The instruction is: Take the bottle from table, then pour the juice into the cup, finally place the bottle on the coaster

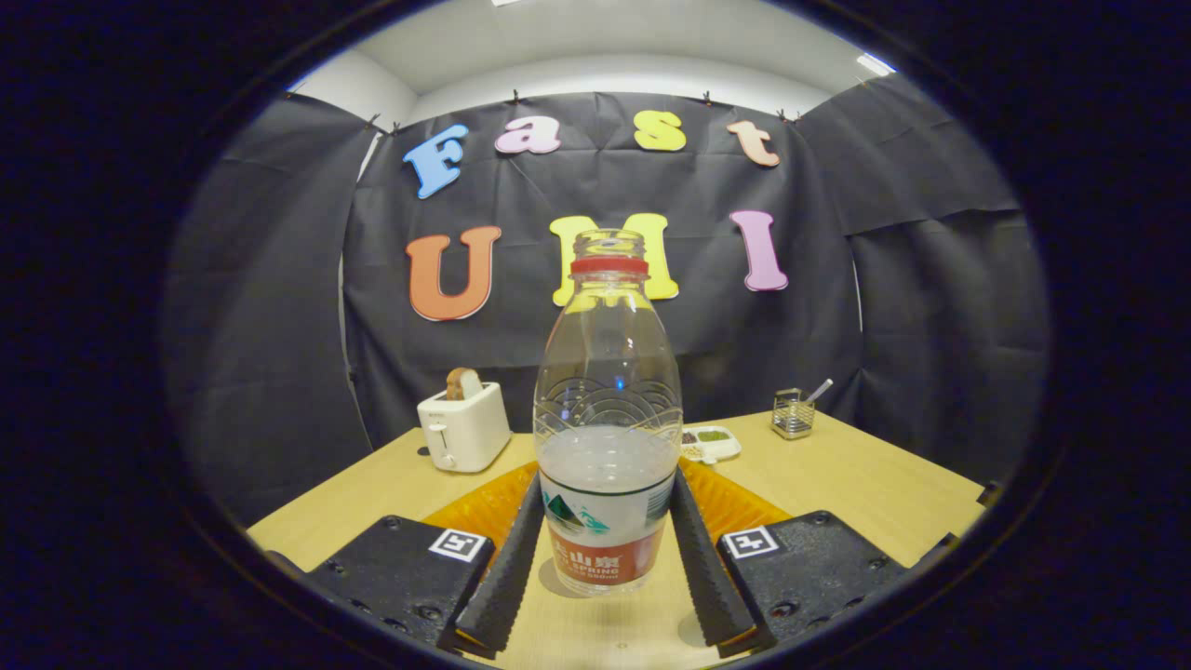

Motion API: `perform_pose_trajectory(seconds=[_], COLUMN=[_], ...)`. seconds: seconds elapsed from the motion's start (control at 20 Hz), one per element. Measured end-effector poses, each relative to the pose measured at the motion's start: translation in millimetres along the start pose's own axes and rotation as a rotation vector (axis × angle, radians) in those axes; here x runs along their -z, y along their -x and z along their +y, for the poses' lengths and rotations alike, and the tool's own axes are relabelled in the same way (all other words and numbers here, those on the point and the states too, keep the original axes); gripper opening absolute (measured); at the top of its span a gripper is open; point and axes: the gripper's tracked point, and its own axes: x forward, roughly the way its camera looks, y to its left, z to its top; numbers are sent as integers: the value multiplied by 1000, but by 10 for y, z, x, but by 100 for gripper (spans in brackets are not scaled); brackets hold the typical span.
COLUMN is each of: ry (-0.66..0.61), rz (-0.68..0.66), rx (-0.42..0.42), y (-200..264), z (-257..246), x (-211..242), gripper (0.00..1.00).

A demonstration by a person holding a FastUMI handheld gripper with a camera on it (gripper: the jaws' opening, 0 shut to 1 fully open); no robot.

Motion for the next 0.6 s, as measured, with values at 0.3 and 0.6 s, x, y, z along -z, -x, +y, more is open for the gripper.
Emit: perform_pose_trajectory(seconds=[0.3, 0.6], ry=[56, 58], rz=[28, 52], rx=[23, 0], y=[-389, -675], z=[80, 152], x=[270, 538], gripper=[78, 79])
